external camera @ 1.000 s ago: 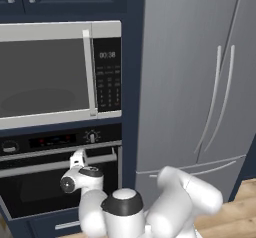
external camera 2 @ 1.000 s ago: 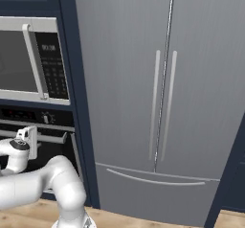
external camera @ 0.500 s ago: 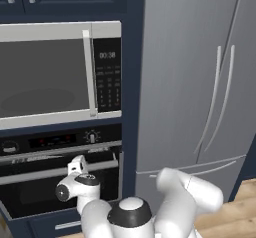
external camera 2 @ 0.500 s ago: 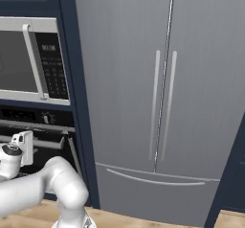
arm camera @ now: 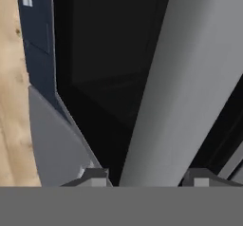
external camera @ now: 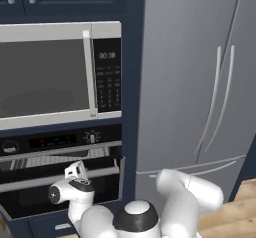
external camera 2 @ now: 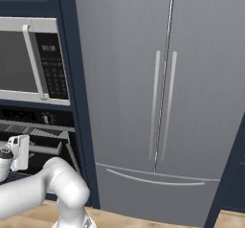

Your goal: Take the baked cake out of the oven and place it on the plate for cooling. Then close the oven door.

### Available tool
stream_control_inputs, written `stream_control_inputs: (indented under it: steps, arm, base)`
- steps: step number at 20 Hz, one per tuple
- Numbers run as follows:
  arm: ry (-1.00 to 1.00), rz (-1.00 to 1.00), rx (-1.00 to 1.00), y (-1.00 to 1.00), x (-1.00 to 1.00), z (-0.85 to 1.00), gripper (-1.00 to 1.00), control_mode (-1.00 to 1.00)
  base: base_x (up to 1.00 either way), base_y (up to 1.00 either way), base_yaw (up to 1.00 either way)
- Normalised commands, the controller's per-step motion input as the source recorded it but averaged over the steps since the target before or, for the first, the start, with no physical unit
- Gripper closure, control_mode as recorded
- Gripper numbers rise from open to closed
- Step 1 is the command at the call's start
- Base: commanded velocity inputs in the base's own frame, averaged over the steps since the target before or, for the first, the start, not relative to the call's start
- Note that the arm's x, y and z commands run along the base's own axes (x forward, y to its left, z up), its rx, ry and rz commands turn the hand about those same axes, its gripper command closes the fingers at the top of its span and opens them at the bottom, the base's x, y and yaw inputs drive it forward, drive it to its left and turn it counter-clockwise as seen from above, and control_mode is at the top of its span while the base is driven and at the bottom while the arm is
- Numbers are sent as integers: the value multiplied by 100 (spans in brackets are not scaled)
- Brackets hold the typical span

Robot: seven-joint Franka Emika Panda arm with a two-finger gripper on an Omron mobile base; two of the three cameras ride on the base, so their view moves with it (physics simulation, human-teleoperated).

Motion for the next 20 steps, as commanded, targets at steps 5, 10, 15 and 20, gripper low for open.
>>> stream_control_inputs:
  steps: [5,10,15,20]
  arm:
    - [15,-5,-15,18,-67,-77,100,-100]
    - [16,-6,-15,20,-67,-74,100,-100]
    - [22,-8,-14,20,-61,-69,100,-100]
    - [26,-10,-13,22,-50,-64,100,-100]
  base:
    - [0,0,0]
    - [0,0,0]
    - [0,0,0]
    - [0,0,0]
